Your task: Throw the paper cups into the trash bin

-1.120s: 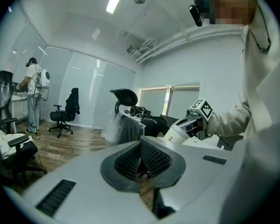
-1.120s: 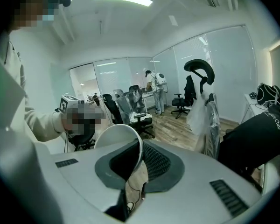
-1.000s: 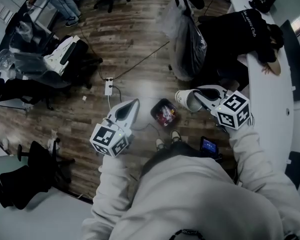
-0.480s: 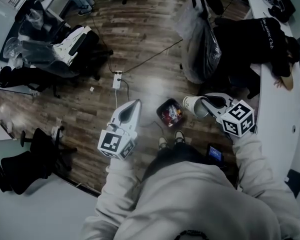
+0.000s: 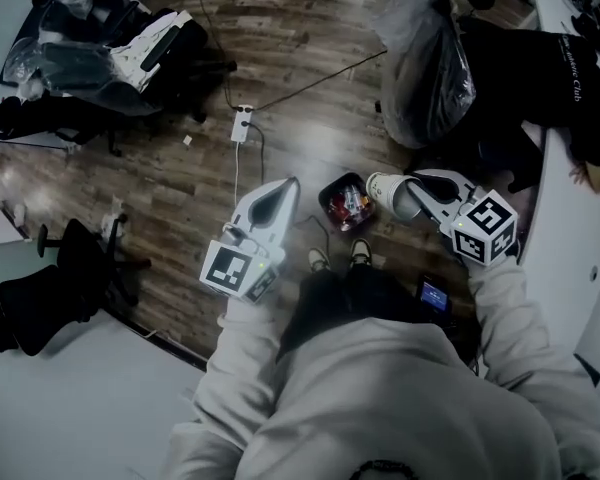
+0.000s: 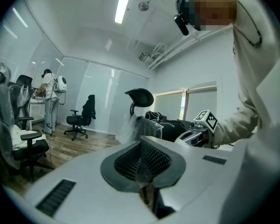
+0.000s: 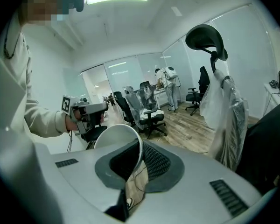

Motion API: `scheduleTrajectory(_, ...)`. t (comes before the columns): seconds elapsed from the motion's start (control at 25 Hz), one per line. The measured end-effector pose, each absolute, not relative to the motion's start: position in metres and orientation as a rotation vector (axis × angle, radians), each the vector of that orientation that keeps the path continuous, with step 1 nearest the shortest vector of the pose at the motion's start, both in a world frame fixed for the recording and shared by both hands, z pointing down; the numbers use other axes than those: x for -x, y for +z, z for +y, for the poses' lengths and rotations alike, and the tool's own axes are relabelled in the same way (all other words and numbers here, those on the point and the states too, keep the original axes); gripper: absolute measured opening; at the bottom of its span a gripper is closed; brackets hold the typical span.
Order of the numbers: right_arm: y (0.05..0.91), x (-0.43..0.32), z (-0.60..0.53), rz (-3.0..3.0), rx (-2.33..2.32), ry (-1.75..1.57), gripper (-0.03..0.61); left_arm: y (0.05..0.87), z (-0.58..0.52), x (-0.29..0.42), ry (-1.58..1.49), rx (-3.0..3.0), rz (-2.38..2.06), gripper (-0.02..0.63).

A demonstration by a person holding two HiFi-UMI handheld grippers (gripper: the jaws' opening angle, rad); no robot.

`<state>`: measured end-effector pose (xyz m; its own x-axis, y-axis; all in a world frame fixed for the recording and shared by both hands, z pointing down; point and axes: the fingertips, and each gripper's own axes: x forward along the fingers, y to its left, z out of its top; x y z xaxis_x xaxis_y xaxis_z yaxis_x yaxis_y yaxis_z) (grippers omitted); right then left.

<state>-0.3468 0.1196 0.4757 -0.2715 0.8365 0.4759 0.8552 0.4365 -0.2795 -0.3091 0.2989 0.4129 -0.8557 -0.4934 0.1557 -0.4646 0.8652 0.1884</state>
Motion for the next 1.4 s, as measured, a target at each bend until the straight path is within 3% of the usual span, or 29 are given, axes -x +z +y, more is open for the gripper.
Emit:
scheduleTrajectory(0.56, 0.566, 0.362, 0.171, -2.073, 1.371, -0.139, 0.043, 0.541, 0.343, 0.331, -0.303, -0.701, -2.669, -0.011)
scheduleTrajectory(1.4, 0.735, 0.324, 0.201, -1.870, 1.277, -0.107, 0.044, 0.693, 0.362, 0.289, -0.451, -0.711, -2.477, -0.011)
